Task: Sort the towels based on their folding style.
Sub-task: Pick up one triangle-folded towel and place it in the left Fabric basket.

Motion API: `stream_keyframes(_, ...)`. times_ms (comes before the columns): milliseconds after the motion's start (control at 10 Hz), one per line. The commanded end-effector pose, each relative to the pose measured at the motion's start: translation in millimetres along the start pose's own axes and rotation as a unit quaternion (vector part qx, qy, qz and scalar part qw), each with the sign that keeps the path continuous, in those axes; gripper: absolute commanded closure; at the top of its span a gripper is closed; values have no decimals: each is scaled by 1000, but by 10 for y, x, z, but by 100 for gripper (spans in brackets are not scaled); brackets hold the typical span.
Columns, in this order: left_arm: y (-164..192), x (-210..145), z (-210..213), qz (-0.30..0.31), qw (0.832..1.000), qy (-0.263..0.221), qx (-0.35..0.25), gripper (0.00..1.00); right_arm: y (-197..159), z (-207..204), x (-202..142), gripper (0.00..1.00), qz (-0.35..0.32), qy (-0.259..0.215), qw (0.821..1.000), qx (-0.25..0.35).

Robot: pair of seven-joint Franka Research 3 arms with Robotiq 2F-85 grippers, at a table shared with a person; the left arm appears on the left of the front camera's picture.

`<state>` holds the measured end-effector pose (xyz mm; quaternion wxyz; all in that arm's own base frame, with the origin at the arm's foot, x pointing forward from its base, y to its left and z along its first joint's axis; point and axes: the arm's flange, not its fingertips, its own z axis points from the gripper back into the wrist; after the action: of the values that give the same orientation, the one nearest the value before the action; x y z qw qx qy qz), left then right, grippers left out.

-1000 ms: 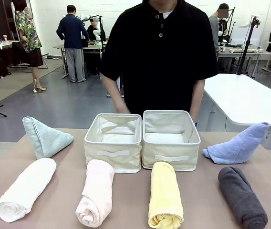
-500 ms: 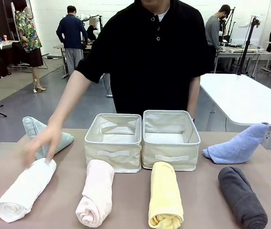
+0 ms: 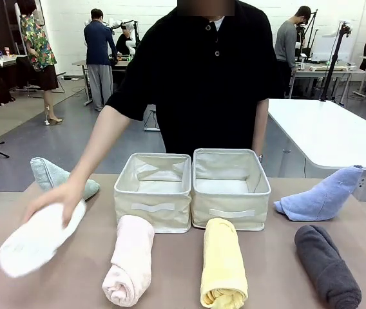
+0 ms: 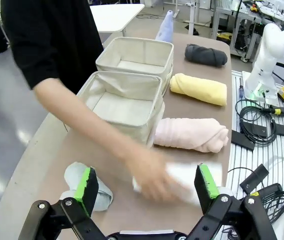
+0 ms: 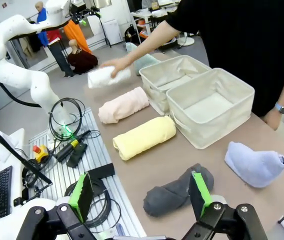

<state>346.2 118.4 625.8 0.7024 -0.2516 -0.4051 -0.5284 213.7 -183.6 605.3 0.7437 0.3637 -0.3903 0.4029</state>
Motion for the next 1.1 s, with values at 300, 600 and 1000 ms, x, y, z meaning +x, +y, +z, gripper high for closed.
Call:
stream_keyframes(300,1,2,0,-5,1000,-7,4,0,11,5,30,0,9,-5,1000,3)
stream_keyframes(600,153,-4,-87,19,998,36,47,0,11,5,30,0,9,-5,1000,3)
stream_keyframes(1000,816,49,-847,173,950,232,114,0,11,5,30,0,9,-5,1000,3)
